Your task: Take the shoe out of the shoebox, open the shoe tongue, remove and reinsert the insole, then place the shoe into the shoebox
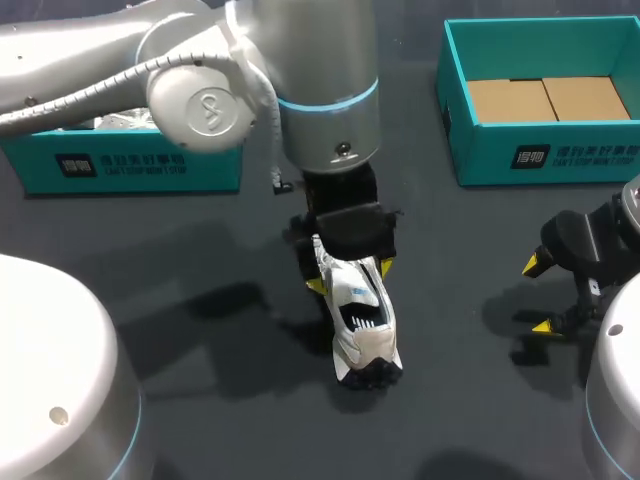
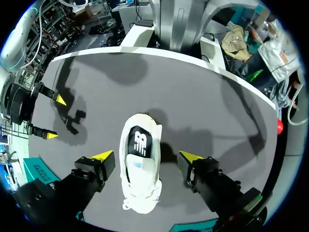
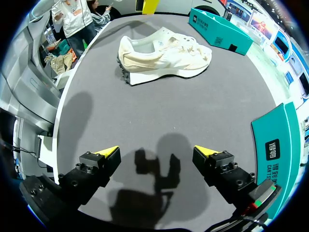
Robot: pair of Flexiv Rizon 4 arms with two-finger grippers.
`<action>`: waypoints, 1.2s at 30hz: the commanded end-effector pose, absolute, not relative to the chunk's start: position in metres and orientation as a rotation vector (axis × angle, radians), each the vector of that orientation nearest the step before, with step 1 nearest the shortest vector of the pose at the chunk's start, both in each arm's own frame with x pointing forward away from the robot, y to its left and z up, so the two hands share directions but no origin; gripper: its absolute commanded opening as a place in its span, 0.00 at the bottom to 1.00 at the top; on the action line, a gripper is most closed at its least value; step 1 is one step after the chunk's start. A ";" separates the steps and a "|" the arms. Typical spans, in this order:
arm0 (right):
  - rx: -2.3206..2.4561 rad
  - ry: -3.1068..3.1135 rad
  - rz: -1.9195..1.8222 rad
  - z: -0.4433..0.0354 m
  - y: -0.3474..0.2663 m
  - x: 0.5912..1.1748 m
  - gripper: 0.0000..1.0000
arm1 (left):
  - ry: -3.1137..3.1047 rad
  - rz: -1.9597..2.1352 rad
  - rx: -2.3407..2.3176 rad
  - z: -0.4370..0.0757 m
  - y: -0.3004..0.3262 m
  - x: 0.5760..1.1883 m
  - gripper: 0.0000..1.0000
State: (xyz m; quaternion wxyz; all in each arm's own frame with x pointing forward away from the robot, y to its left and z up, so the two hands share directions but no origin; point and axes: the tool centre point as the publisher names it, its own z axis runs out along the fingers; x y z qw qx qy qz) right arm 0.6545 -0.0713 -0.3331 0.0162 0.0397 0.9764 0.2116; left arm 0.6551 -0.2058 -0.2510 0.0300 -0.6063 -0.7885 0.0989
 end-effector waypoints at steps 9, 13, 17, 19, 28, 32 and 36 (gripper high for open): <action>0.125 3.035 0.654 -0.332 -0.071 0.653 1.00 | -2.683 0.279 -1.452 -0.248 -0.203 0.629 1.00; 0.125 3.035 0.654 -0.332 -0.071 0.653 1.00 | -3.047 -0.034 -0.914 -0.242 -0.205 0.617 1.00; 0.125 3.035 0.654 -0.332 -0.071 0.653 1.00 | -3.047 -0.034 -0.914 -0.242 -0.205 0.617 1.00; 0.125 3.035 0.654 -0.332 -0.071 0.653 1.00 | -3.047 -0.034 -0.914 -0.242 -0.205 0.617 1.00; 0.125 3.035 0.654 -0.332 -0.071 0.653 1.00 | -3.218 -0.316 -0.046 -0.249 -0.217 0.604 1.00; 0.125 3.035 0.654 -0.332 -0.071 0.653 1.00 | -3.218 -0.316 -0.046 -0.249 -0.217 0.604 1.00; 0.125 3.035 0.654 -0.332 -0.071 0.653 1.00 | -3.161 -0.307 -0.042 -0.255 -0.218 0.605 1.00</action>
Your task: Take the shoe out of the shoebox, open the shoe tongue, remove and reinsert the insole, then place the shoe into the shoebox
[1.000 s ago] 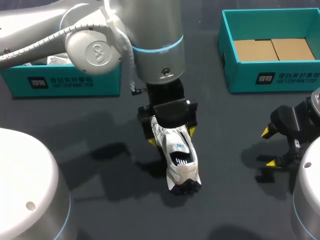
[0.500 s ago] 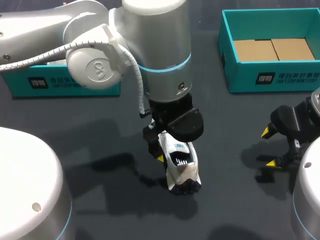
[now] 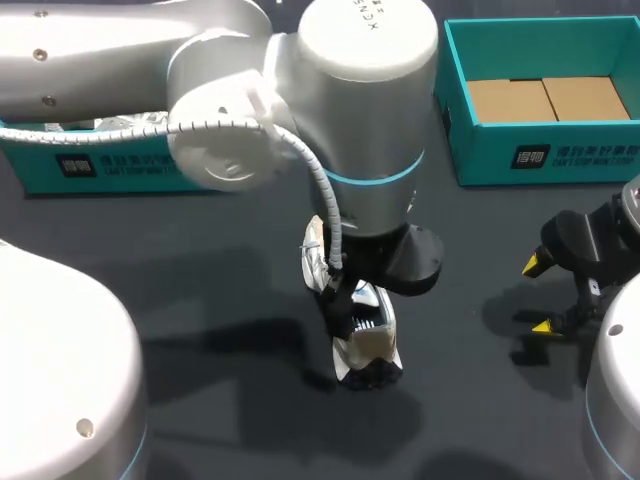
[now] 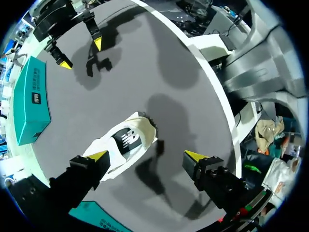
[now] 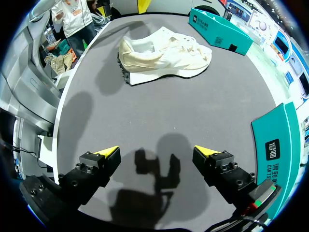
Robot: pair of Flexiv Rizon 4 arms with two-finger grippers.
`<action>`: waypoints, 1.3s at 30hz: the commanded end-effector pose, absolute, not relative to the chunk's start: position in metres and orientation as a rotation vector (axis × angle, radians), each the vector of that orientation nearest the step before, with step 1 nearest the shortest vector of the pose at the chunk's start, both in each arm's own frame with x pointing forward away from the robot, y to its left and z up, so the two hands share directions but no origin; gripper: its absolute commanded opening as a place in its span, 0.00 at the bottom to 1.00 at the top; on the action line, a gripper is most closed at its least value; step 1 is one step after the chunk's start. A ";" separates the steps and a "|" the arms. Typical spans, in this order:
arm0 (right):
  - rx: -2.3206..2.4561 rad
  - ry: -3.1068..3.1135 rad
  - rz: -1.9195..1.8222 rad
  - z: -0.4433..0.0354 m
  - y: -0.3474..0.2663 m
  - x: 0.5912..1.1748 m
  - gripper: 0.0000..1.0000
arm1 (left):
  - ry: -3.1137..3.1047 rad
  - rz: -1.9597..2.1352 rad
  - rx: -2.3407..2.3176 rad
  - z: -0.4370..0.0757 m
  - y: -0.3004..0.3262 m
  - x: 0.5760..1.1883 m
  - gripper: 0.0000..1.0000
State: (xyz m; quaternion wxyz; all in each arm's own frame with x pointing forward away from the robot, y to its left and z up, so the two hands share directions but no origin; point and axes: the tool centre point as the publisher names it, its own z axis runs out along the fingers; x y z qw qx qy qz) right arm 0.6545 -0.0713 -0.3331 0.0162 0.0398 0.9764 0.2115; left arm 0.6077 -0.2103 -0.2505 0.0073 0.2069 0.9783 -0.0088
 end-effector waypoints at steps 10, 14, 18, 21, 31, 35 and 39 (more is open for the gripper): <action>0.125 3.035 0.654 -0.332 -0.071 0.653 1.00 | 3.214 0.168 -0.276 -0.289 -0.221 0.596 1.00; 0.125 3.035 0.654 -0.332 -0.071 0.653 1.00 | 3.205 0.122 -0.291 -0.299 -0.224 0.589 1.00; 0.125 3.035 0.654 -0.332 -0.071 0.653 1.00 | 3.189 0.086 -0.311 -0.308 -0.228 0.585 1.00; 0.125 3.035 0.654 -0.332 -0.071 0.653 1.00 | 3.161 0.074 -0.369 -0.314 -0.232 0.582 1.00; 0.125 3.035 0.654 -0.332 -0.071 0.653 1.00 | 3.117 0.039 -0.386 -0.336 -0.241 0.588 1.00; 0.125 3.035 0.654 -0.332 -0.071 0.653 1.00 | 3.124 0.036 -0.398 -0.342 -0.243 0.595 1.00; 0.125 3.035 0.654 -0.332 -0.071 0.653 1.00 | 3.134 0.032 -0.376 -0.348 -0.244 0.596 1.00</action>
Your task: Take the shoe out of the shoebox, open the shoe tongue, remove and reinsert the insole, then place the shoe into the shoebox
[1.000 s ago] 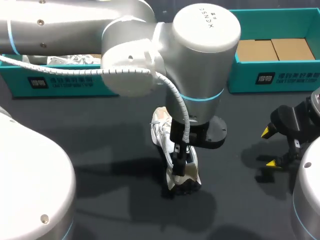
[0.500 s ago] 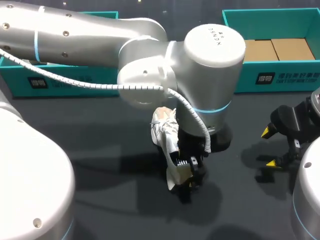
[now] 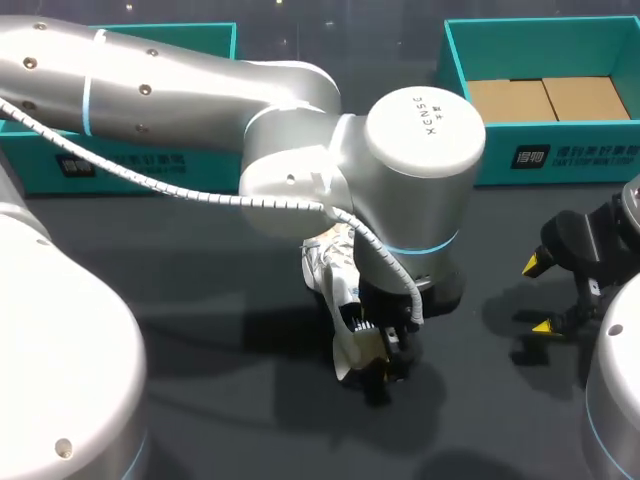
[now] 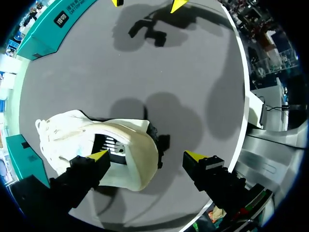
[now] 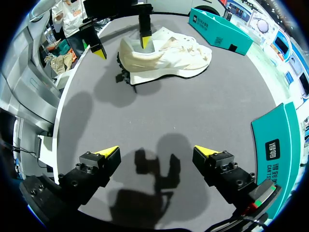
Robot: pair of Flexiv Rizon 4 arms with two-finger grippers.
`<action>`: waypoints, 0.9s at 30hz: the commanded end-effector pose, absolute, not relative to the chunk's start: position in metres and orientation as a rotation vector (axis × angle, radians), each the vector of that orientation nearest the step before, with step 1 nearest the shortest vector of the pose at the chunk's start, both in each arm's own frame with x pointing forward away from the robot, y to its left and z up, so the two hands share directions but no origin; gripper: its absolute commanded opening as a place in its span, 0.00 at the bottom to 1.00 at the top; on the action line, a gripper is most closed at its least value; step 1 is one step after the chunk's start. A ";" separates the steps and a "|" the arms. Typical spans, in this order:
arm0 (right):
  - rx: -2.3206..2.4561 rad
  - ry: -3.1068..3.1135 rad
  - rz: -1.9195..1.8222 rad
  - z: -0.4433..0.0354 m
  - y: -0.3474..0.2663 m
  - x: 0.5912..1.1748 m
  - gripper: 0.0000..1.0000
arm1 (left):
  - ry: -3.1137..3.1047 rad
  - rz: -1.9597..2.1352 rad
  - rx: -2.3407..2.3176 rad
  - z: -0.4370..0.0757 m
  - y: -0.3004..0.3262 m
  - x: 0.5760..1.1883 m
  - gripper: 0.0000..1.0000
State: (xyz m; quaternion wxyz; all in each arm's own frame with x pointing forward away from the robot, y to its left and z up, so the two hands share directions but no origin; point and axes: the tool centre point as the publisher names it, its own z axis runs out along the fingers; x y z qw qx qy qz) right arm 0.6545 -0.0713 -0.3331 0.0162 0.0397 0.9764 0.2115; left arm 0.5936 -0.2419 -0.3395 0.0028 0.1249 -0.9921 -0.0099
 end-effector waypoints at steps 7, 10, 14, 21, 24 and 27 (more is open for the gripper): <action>0.125 3.035 0.654 -0.332 -0.071 0.653 1.00 | -3.094 -0.060 0.339 -0.364 -0.241 0.600 0.96; 0.125 3.035 0.654 -0.332 -0.071 0.653 1.00 | -3.088 -0.065 0.329 -0.368 -0.236 0.602 0.93; 0.125 3.035 0.654 -0.332 -0.071 0.653 1.00 | -3.078 -0.066 0.300 -0.373 -0.232 0.603 0.90; 0.125 3.035 0.654 -0.332 -0.071 0.653 1.00 | -3.089 -0.079 0.283 -0.380 -0.234 0.598 0.85; 0.125 3.035 0.654 -0.332 -0.071 0.653 1.00 | -3.097 -0.088 0.286 -0.383 -0.236 0.593 0.84; 0.125 3.035 0.654 -0.332 -0.071 0.653 1.00 | -3.094 -0.099 0.289 -0.388 -0.237 0.591 0.81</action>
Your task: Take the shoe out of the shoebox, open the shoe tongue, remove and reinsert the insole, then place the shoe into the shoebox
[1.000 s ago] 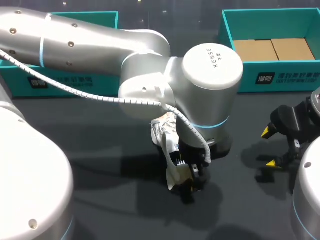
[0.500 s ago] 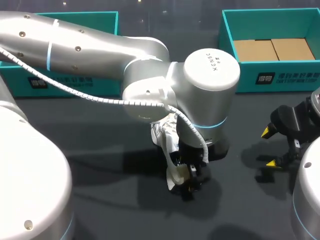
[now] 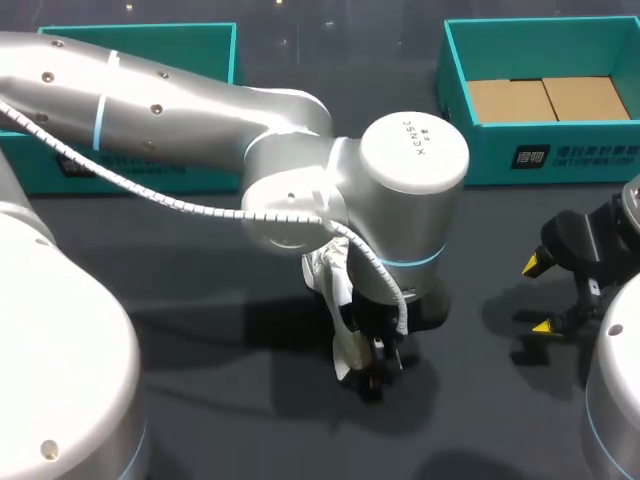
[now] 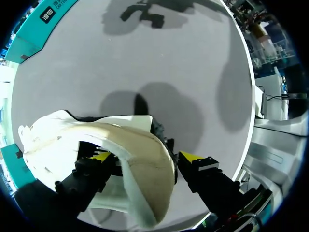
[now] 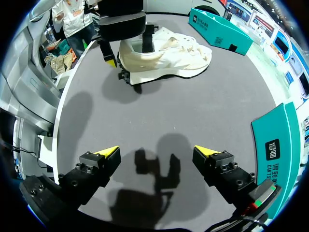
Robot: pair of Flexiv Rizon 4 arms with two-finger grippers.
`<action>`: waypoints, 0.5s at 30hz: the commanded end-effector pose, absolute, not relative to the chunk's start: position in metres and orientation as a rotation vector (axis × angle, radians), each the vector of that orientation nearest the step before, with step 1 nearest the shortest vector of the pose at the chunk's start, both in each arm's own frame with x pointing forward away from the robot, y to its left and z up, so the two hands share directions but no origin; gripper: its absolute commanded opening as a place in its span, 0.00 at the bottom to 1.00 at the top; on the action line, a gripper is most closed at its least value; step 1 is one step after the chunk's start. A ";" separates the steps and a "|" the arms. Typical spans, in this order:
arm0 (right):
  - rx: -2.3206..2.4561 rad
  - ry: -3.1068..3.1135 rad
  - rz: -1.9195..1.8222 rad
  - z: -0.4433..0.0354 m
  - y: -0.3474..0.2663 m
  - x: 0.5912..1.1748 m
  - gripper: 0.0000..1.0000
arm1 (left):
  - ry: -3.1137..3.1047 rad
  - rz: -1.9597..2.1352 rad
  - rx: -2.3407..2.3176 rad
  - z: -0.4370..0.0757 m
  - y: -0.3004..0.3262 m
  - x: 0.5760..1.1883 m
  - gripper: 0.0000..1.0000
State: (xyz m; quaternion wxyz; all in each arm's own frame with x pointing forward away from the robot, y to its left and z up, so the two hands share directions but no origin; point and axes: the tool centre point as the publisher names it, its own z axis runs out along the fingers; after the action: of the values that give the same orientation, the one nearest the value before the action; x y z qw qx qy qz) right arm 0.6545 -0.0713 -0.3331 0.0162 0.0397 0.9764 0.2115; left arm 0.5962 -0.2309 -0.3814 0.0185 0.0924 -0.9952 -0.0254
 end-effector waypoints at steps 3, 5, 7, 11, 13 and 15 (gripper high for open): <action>0.125 3.035 0.654 -0.332 -0.071 0.653 1.00 | -3.089 -0.106 0.296 -0.391 -0.237 0.589 0.75; 0.125 3.035 0.654 -0.332 -0.071 0.653 1.00 | -3.090 -0.112 0.315 -0.391 -0.236 0.589 0.64; 0.125 3.035 0.654 -0.332 -0.071 0.653 1.00 | -3.085 -0.114 0.330 -0.391 -0.234 0.590 0.45; 0.125 3.035 0.654 -0.332 -0.071 0.653 1.00 | -3.081 -0.113 0.349 -0.390 -0.231 0.593 0.00; 0.125 3.035 0.654 -0.332 -0.071 0.653 1.00 | -3.082 -0.112 0.354 -0.388 -0.229 0.594 0.00; 0.125 3.035 0.654 -0.332 -0.071 0.653 1.00 | -3.084 -0.110 0.356 -0.386 -0.228 0.595 0.00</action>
State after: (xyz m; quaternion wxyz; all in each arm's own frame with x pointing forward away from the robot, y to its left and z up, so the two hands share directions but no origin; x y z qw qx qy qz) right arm 0.6545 -0.0713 -0.3331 0.0162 0.0397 0.9764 0.2115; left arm 0.5880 -0.2324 -0.3857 0.0172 0.1140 -0.9926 -0.0380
